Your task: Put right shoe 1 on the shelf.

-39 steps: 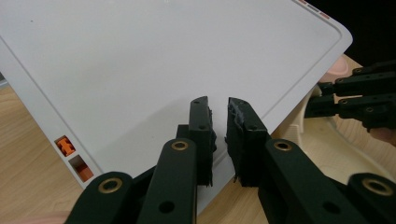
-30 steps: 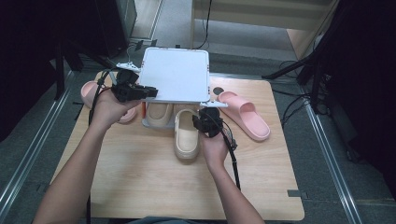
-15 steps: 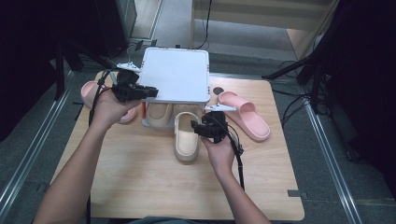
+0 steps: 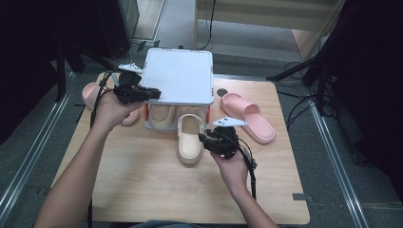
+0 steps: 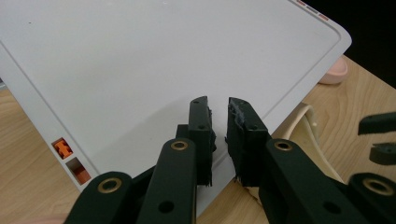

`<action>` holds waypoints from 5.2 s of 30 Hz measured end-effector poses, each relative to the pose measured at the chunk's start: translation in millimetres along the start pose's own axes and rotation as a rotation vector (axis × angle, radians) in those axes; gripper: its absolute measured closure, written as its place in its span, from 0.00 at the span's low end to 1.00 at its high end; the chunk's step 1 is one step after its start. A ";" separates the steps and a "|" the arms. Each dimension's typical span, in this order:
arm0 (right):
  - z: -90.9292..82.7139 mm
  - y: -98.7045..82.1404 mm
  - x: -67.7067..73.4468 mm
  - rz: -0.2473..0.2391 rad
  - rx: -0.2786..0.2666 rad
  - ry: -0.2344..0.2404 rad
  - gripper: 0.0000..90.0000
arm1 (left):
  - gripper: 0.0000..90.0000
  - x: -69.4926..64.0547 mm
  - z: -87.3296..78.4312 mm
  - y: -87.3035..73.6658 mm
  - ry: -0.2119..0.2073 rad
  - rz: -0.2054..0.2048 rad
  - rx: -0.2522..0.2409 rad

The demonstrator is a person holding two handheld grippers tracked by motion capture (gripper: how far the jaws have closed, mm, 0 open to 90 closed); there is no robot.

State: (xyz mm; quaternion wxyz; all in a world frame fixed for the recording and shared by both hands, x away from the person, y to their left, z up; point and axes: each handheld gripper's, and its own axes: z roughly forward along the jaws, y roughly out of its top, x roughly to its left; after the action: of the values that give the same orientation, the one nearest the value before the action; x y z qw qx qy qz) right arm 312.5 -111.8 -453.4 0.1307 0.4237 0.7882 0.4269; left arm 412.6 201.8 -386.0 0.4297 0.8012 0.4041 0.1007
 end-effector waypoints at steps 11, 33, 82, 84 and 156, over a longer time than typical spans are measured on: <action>-5.0 -38.6 31.2 -0.073 0.030 0.051 0.95 | 0.88 -0.1 0.0 -0.1 0.000 0.003 -0.001; 36.0 -64.1 41.3 -0.134 0.161 0.074 1.00 | 0.88 0.1 0.4 -0.6 -0.006 0.000 -0.004; 63.7 -6.6 9.0 -0.065 0.024 -0.034 0.92 | 0.90 2.7 0.8 -1.6 -0.010 -0.010 -0.014; 62.8 -7.6 8.0 -0.053 0.013 -0.045 0.92 | 0.90 2.5 0.9 -1.6 -0.010 -0.009 -0.015; -10.9 -29.6 -18.4 -0.037 0.030 0.191 0.54 | 0.43 13.0 -49.0 -7.1 0.083 -0.083 -0.084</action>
State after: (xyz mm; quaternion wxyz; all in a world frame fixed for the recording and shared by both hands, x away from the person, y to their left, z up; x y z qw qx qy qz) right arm 301.0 -140.4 -472.9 0.0562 0.3684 0.8109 0.4511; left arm 392.2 243.2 -364.0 0.4497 0.7603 0.4496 0.1327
